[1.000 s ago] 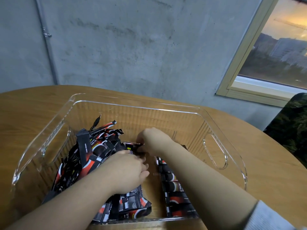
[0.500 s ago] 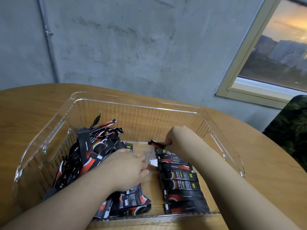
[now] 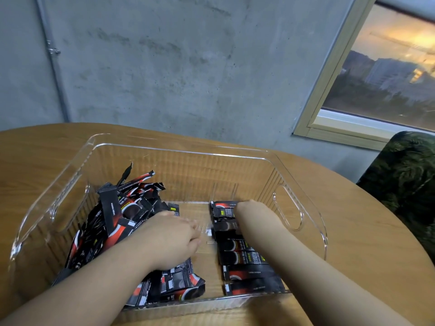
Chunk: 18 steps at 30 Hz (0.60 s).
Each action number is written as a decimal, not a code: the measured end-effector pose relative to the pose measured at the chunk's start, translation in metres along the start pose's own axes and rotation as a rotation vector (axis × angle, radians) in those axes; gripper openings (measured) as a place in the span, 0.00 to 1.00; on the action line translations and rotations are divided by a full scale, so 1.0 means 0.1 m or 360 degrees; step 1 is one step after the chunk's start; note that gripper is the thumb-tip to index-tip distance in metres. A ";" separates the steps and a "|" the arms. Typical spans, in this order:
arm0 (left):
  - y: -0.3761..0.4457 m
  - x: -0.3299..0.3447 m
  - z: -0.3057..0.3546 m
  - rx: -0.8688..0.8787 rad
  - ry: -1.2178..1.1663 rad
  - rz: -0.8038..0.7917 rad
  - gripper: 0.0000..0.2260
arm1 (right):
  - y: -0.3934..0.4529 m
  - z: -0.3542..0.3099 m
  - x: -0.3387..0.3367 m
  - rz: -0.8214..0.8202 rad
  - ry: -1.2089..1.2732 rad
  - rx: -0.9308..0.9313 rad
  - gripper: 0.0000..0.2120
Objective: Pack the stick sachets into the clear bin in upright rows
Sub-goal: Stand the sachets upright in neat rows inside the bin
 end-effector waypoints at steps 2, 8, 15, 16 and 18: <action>0.01 0.00 0.00 0.0002 0.0006 -0.0002 0.21 | 0.02 0.01 0.02 0.0017 0.0035 0.0011 0.05; 0.05 0.04 -0.02 0.0017 0.0053 0.0000 0.22 | 0.10 0.05 0.01 0.0071 0.0157 0.0046 0.17; 0.02 0.04 -0.01 0.0044 0.0089 -0.0013 0.22 | 0.30 -0.39 -0.19 0.0044 0.0355 -0.0485 0.13; 0.02 0.03 -0.01 0.0044 0.0103 -0.0011 0.23 | 0.36 -0.48 -0.22 0.0010 0.0330 -0.0558 0.16; 0.01 0.03 -0.01 0.0043 0.0096 -0.0019 0.23 | 0.50 -0.66 -0.22 -0.0067 0.0255 -0.0675 0.21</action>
Point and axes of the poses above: each hand's wrist, its own y-axis towards the middle knuckle, its own x-axis out of the palm, z = x × y, the point moved 6 cm from there along y, towards the middle knuckle, and after that the axes turned 12 degrees about -z, right-handed, at the moved point
